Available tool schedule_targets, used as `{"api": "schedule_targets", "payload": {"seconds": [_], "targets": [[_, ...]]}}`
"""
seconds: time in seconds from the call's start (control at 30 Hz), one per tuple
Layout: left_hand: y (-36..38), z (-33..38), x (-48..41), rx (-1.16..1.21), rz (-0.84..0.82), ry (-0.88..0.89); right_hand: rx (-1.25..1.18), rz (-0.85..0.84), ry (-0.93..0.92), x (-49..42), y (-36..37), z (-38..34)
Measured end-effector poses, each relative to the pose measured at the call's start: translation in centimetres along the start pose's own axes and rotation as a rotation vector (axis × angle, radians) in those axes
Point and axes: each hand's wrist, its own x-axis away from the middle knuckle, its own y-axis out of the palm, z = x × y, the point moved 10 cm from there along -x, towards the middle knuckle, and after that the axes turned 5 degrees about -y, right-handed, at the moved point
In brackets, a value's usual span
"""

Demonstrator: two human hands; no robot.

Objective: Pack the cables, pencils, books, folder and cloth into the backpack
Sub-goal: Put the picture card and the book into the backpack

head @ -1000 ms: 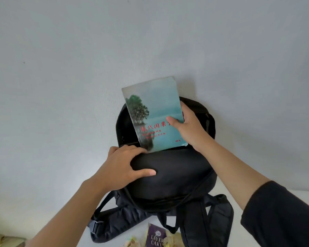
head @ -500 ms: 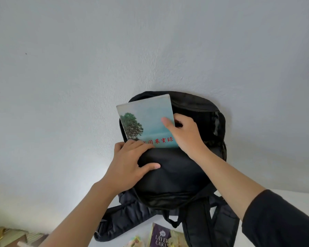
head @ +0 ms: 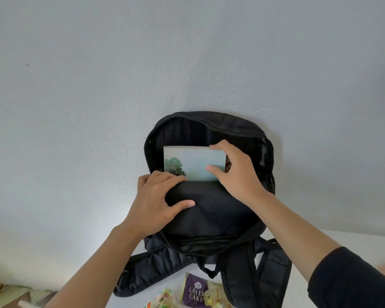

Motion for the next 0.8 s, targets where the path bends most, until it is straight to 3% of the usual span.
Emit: {"api": "schedule_targets", "payload": {"seconds": [0.5, 0.57, 0.7, 0.8], "targets": [[0.3, 0.0, -0.1, -0.014, -0.048, -0.04, 0.444, -0.313, 0.019, 2.7, 2.6, -0.1], [0.1, 0.3, -0.1, -0.021, -0.049, -0.047, 0.473, -0.223, 0.002, 3.5, 2.0, -0.5], [-1.4, 1.8, 1.6, 0.027, -0.007, -0.033, 0.359, 0.177, -0.111, 7.8, -1.5, -3.6], [-2.9, 4.1, 4.5, 0.089, 0.021, -0.013, 0.022, 0.073, -0.181, 11.5, -1.4, -6.5]]}}
